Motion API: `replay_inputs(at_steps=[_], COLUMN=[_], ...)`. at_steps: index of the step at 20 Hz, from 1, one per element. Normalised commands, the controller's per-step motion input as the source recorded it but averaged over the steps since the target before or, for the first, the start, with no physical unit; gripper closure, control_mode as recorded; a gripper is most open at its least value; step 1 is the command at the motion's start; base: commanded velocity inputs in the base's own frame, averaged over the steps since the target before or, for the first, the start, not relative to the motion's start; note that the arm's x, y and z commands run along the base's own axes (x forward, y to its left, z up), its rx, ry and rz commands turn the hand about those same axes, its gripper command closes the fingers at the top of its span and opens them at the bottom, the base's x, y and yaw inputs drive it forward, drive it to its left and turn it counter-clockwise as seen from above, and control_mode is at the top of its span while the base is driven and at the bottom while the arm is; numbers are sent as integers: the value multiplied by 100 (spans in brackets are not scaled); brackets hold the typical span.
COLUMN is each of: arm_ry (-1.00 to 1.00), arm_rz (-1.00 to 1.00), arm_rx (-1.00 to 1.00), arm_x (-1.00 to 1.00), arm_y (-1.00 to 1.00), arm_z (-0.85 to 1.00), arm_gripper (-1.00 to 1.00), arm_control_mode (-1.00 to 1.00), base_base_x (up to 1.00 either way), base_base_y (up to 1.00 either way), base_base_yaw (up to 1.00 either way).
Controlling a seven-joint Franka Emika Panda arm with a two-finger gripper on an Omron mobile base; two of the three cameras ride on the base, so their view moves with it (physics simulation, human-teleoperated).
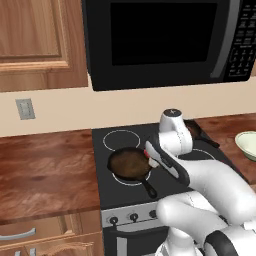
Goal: Place one of the steaks on the plate and the other in the bowl. Then place the bowl in the fridge.
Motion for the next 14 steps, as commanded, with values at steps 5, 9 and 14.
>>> replay_inputs(at_steps=[5,9,14], arm_ry=[3,0,-6], arm_rz=[-55,-55,-41], arm_rx=[3,1,8], arm_x=[-24,-29,-70], arm_y=[-55,-33,-7], arm_z=[0,2,23], arm_gripper=[100,100,100], arm_control_mode=[-100,-100,-100], base_base_x=[0,0,0], base_base_y=[0,0,0], base_base_yaw=[0,0,0])
